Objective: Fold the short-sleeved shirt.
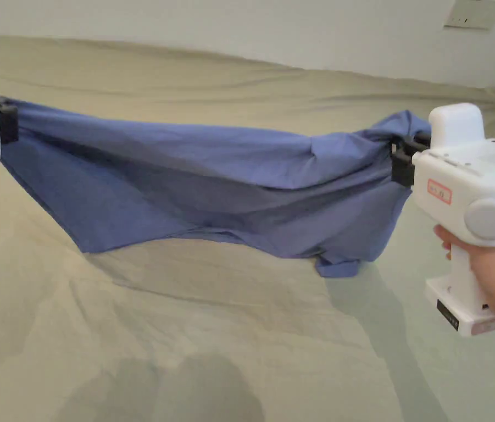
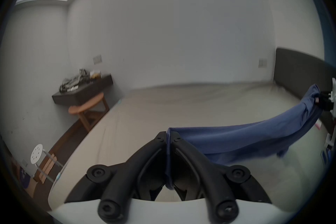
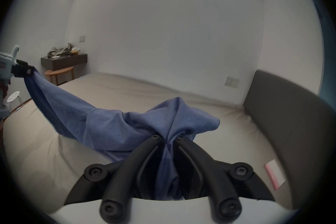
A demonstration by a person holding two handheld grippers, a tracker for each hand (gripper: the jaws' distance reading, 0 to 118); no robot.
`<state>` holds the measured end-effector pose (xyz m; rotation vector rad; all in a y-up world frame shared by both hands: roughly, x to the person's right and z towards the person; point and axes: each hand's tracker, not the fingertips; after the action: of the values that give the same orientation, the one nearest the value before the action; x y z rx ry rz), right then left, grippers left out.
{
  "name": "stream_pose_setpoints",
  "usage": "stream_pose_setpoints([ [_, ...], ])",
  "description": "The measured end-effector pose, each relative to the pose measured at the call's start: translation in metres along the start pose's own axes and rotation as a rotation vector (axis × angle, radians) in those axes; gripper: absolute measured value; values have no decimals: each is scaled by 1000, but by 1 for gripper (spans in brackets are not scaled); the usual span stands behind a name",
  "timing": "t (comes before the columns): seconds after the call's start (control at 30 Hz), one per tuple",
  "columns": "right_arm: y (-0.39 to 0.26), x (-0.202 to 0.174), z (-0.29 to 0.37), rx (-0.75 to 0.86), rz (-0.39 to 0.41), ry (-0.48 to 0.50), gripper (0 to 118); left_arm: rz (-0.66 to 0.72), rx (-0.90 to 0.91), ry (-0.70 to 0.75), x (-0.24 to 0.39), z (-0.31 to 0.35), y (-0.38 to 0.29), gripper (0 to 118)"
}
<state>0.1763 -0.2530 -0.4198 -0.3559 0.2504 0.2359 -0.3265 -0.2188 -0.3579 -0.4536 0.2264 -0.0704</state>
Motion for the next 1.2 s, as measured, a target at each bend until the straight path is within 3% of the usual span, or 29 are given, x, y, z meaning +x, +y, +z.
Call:
stream_pose_setpoints([
  [0.1, -56, -18, 30, -65, 3, 73, 6, -19, -128, -26, -1, 25, -66, 0],
  [0.3, -152, -63, 118, -231, 42, 180, 6, -267, -371, -88, -5, 104, -184, 0],
  [0.4, -186, -81, 153, -392, 8, 279, 6, -231, -462, -138, -15, 143, -225, 0],
  [0.47, -206, -92, 177, -432, 56, 317, 6, -229, -527, -160, -17, 167, -245, 0],
  [0.57, -223, -97, 201, -486, 115, 296, 6, -336, -571, -181, -27, 192, -271, 0],
  [0.67, -229, -84, 218, -521, 62, 316, 6, -361, -613, -202, -35, 213, -281, 0],
  [0.9, -239, -71, 243, -641, 73, 298, 6, -378, -722, -282, -30, 231, -302, 0],
  [0.97, -242, -70, 242, -685, 32, 284, 8, -405, -719, -271, -23, 228, -309, 1],
  [1.0, -243, -69, 240, -678, 16, 269, 16, -417, -720, -271, -19, 226, -312, 2],
  [1.03, -242, -68, 239, -654, 4, 228, 42, -422, -712, -271, -11, 225, -313, 8],
  [1.07, -243, -66, 238, -657, 2, 198, 68, -435, -695, -258, -7, 223, -312, 21],
  [1.1, -239, -63, 238, -665, 11, 162, 96, -426, -670, -251, -4, 222, -308, 45],
  [1.13, -233, -57, 240, -646, 7, 136, 112, -399, -634, -250, -3, 222, -299, 74],
  [1.17, -227, -52, 242, -625, -4, 116, 112, -353, -596, -257, -2, 221, -290, 74],
  [1.2, -219, -46, 247, -589, -22, 105, 114, -305, -562, -266, -1, 220, -278, 84],
])
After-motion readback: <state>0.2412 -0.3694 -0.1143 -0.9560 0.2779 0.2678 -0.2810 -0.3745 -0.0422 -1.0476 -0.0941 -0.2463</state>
